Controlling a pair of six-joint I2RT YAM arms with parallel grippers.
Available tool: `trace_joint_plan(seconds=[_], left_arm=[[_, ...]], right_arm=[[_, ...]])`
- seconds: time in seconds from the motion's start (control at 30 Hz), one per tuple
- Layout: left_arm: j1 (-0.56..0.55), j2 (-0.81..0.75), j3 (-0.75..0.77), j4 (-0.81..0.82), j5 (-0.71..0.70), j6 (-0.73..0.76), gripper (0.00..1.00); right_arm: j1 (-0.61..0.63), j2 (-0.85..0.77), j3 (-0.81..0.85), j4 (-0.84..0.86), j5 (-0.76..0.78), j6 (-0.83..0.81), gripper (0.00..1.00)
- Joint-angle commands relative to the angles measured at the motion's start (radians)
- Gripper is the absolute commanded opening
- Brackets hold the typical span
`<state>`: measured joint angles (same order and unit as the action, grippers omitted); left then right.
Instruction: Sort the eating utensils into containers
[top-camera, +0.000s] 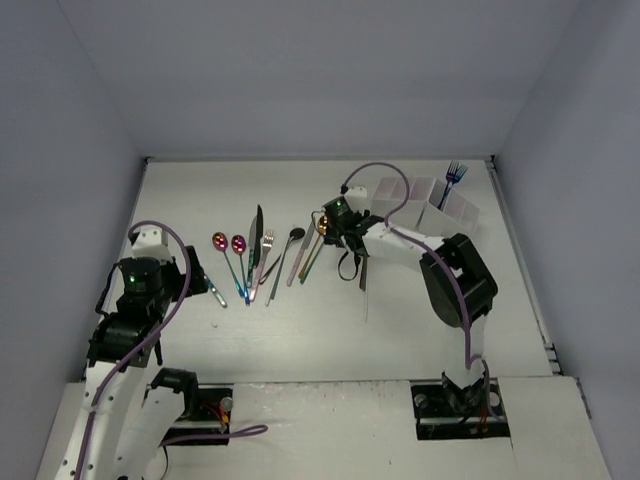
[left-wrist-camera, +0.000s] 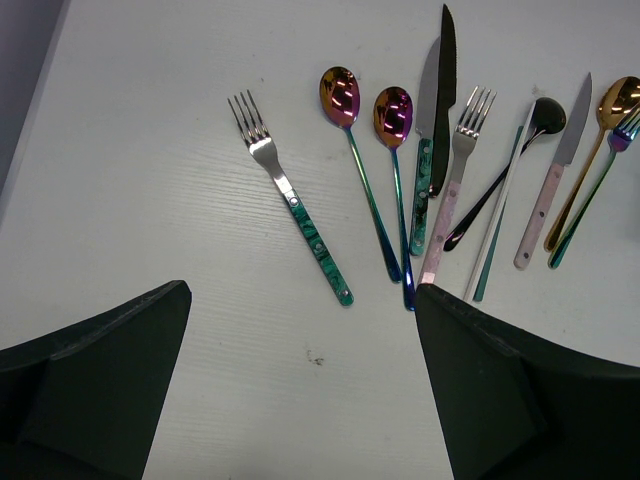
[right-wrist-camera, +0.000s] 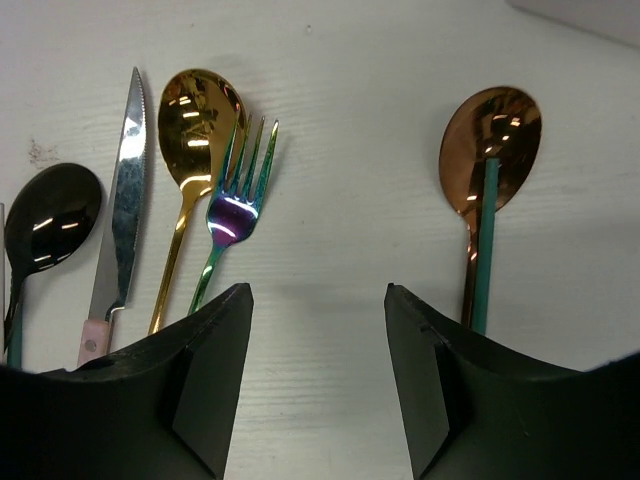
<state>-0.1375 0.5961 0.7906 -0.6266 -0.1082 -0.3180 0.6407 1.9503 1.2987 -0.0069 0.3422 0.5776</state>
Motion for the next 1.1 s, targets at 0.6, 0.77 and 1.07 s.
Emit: trace_joint_plan(seconds=[0.6,0.77,1.07], left_arm=[[-0.002,0.019,0.022,0.053,0.012,0.010,0.93],[-0.004,0.013,0.022,0.053,0.009,0.011,0.93],[-0.004,0.014,0.022,0.053,0.007,0.011,0.93]], right_arm=[[0.059,0.168,0.141,0.016,0.091,0.134,0.45],[0.057,0.141,0.088,0.010,0.097,0.119,0.35],[0.045,0.039,-0.004,0.010,0.103,0.020,0.27]])
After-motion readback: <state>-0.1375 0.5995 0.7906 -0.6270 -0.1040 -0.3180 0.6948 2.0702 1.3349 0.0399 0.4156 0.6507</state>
